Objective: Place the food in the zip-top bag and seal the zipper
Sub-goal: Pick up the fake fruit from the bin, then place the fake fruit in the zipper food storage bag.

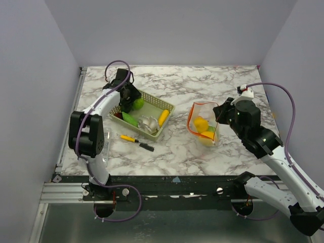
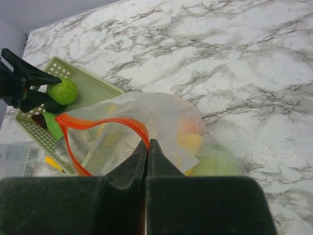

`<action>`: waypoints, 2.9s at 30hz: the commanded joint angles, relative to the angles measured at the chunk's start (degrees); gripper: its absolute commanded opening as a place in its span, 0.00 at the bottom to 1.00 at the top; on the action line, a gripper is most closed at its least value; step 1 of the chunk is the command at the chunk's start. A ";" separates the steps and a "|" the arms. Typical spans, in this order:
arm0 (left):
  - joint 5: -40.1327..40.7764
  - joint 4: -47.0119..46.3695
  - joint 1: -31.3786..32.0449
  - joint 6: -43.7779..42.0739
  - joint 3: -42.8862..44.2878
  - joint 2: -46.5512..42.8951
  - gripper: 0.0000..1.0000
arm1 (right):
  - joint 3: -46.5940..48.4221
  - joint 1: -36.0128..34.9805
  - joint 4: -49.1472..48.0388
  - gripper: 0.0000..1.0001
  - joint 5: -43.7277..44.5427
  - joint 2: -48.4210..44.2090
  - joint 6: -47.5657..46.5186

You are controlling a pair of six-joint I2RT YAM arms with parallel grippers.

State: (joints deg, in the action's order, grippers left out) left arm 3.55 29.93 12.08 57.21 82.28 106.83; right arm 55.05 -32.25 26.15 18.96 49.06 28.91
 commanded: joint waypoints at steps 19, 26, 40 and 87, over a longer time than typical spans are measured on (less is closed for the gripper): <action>-35.87 -31.01 20.34 -25.73 -21.27 -39.96 0.03 | 1.04 -0.24 -3.63 0.01 -3.80 1.13 1.72; -27.26 -30.34 32.95 -37.85 -21.46 -42.13 0.03 | 1.61 -0.23 -3.65 0.01 -4.64 1.50 2.19; -20.56 -22.58 38.74 -43.20 -10.76 -26.43 0.04 | 2.63 -0.26 -2.49 0.01 -4.65 0.35 3.11; 14.03 -41.07 43.42 -20.93 -10.96 -11.47 0.29 | -2.51 -0.25 -8.43 0.01 -16.57 -2.04 10.79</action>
State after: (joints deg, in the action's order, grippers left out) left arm 15.42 -11.03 54.06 34.79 72.97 102.15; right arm 51.88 -32.25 21.93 5.13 49.01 38.79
